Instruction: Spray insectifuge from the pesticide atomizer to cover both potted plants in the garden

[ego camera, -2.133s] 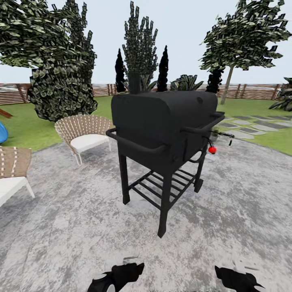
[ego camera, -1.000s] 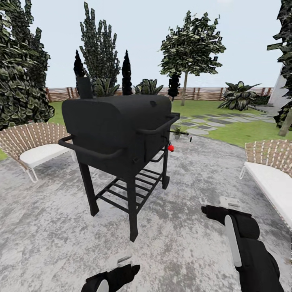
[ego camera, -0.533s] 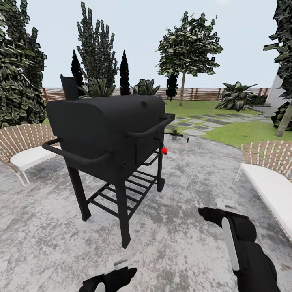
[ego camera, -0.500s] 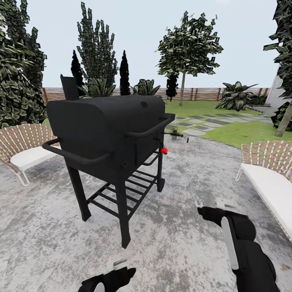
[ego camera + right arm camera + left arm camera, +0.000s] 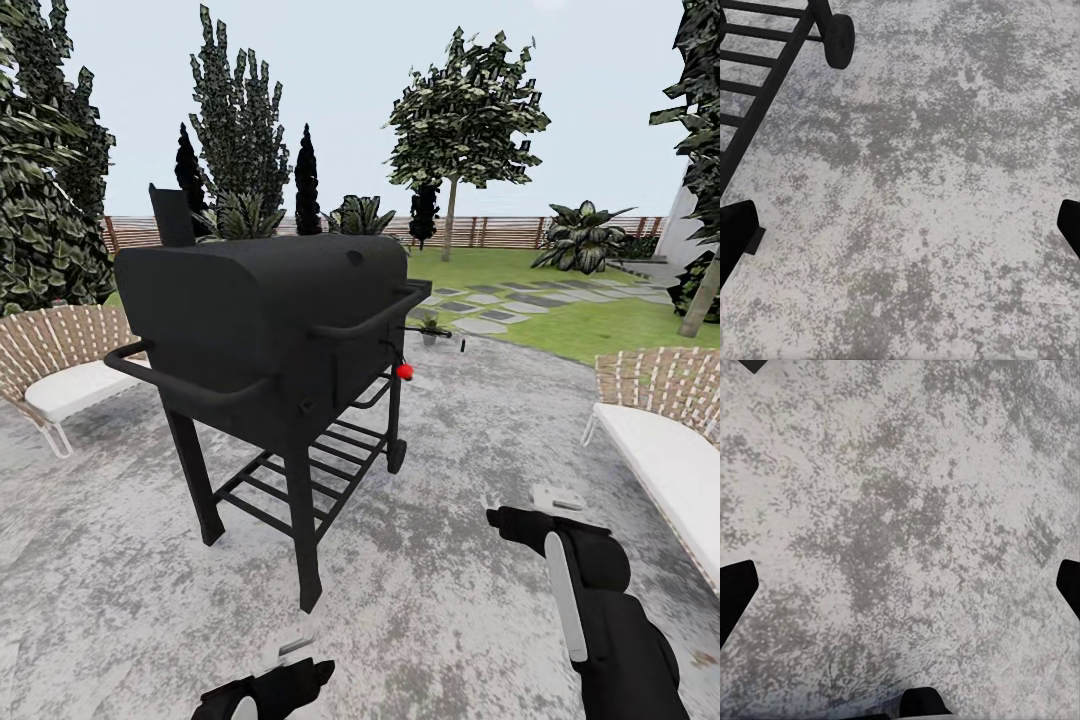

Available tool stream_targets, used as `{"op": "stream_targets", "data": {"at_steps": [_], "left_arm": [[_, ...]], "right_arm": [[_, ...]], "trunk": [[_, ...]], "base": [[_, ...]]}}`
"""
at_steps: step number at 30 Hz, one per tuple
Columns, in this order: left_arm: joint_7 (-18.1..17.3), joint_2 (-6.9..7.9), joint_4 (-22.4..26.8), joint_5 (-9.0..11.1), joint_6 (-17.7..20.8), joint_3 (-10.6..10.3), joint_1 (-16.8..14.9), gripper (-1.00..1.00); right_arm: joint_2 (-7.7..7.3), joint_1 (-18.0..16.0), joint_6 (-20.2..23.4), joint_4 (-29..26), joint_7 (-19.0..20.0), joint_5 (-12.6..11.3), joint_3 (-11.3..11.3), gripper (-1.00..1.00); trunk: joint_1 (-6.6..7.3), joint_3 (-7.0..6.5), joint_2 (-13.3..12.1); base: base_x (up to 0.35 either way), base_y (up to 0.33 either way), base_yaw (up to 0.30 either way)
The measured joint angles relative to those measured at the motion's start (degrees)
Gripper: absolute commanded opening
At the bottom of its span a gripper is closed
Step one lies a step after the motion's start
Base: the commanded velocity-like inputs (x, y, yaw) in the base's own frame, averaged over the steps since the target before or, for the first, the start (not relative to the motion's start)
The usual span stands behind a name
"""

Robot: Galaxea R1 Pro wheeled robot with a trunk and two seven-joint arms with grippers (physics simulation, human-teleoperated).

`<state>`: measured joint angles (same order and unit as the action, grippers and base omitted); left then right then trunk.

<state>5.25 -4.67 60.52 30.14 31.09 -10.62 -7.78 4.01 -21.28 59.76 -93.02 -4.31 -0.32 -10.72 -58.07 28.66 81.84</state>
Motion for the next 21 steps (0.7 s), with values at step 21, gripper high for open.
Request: {"op": "stream_targets", "data": {"at_steps": [21], "left_arm": [[0.0,1.31,-0.08,0.04,-1.66,-1.0,0.32,1.0]], "right_arm": [[-0.47,-0.25,0.01,0.15,1.78,-0.23,0.11,1.0]], "trunk": [[0.03,0.0,0.01]], "base": [[0.248,-0.11,-0.212]]}}
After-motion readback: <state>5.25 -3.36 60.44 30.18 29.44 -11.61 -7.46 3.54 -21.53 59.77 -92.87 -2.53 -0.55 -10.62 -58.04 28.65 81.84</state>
